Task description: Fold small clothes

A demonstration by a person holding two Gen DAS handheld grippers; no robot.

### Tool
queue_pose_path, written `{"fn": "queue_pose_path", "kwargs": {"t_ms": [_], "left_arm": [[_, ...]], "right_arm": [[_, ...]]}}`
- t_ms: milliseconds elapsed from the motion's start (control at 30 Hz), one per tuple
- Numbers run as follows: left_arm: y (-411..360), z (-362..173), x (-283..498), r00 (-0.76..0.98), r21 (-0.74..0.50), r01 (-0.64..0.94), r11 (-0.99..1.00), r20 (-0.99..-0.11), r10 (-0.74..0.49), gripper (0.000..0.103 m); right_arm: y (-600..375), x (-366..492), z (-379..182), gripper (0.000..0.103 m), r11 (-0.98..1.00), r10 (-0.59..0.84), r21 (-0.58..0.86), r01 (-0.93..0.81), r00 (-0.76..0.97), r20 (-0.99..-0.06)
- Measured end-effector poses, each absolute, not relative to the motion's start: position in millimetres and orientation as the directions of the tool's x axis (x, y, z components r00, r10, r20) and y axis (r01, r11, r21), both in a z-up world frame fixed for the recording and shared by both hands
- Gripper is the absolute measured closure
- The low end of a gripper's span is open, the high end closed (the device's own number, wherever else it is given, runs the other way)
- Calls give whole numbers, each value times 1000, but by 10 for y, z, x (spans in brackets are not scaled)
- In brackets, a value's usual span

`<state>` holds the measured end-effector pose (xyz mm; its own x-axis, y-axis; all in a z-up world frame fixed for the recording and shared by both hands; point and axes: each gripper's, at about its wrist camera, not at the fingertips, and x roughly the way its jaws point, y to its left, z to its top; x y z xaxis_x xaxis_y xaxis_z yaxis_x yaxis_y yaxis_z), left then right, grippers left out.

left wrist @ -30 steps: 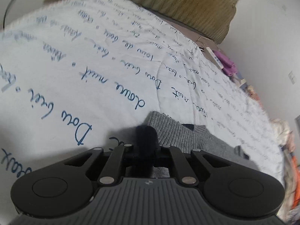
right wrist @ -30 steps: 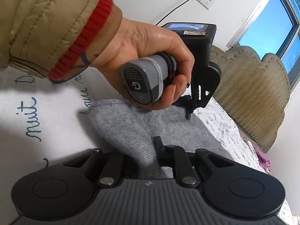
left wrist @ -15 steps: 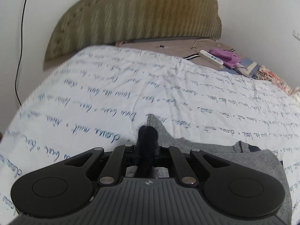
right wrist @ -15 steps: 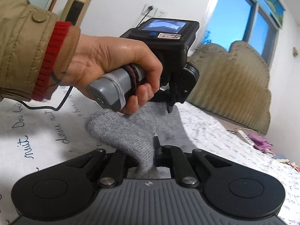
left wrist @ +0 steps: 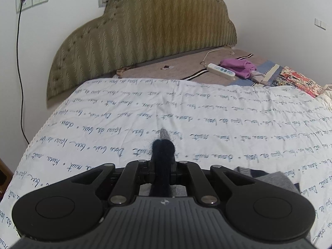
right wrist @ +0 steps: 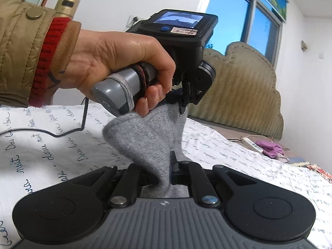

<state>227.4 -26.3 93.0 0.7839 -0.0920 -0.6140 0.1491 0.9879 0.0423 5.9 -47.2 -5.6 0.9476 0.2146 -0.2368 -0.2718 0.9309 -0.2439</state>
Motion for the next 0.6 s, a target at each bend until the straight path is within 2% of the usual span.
{"fn": "queue_pose_path", "kwargs": {"t_ms": [600], "left_arm": [[-1365, 972, 1990, 797, 139, 268, 953, -588, -138, 96]], "right_arm": [[-1172, -146, -6, 96, 976, 126, -144, -161, 965, -229]]}}
